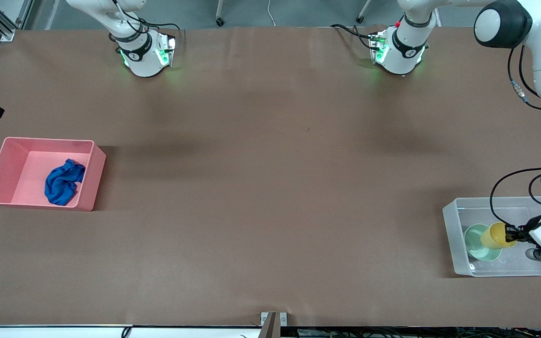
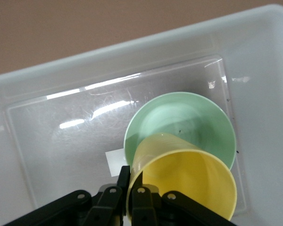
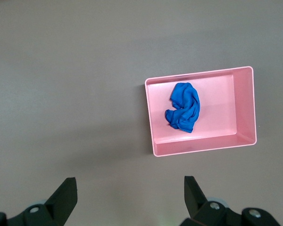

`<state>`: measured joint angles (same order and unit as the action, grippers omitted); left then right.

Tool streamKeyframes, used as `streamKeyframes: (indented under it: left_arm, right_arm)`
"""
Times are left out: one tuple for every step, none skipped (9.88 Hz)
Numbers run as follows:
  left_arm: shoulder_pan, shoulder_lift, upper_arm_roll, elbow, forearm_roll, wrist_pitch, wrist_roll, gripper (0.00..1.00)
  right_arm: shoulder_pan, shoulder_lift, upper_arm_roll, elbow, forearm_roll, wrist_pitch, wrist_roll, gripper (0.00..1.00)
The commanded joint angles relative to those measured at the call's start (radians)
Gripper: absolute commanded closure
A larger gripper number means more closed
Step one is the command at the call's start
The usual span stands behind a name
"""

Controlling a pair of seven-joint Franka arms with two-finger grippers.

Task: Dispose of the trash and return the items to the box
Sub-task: 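Lower the yellow cup into the green bowl and open the left gripper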

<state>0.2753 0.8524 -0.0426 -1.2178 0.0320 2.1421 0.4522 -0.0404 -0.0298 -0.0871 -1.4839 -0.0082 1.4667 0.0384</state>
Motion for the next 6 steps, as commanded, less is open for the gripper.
streamKeyframes:
  left_arm:
    - [-0.01, 0.033, 0.007, 0.0, -0.012, 0.01, -0.019, 0.8]
    - [-0.01, 0.025, 0.006, 0.0, -0.009, 0.01, -0.018, 0.49]
    - [-0.01, 0.008, 0.001, 0.0, -0.006, 0.009, -0.015, 0.13]
    - [-0.008, -0.021, -0.012, -0.003, -0.009, -0.007, -0.018, 0.09]
    - [-0.005, -0.057, -0.029, -0.009, -0.01, -0.042, -0.021, 0.06]
    - [-0.004, -0.096, -0.046, -0.009, -0.012, -0.083, -0.029, 0.06]
  right_arm:
    - [-0.006, -0.028, 0.006, -0.027, -0.009, 0.003, -0.008, 0.0]
    - [-0.006, -0.028, 0.006, -0.027, -0.009, 0.003, -0.008, 0.0]
    - [-0.006, -0.028, 0.006, -0.027, -0.009, 0.003, -0.008, 0.0]
    - [-0.006, -0.028, 0.006, -0.027, -0.009, 0.003, -0.008, 0.0]
    - [-0.006, -0.028, 0.006, -0.027, -0.009, 0.003, -0.008, 0.0]
    - [-0.006, -0.028, 0.006, -0.027, -0.009, 0.003, -0.008, 0.0]
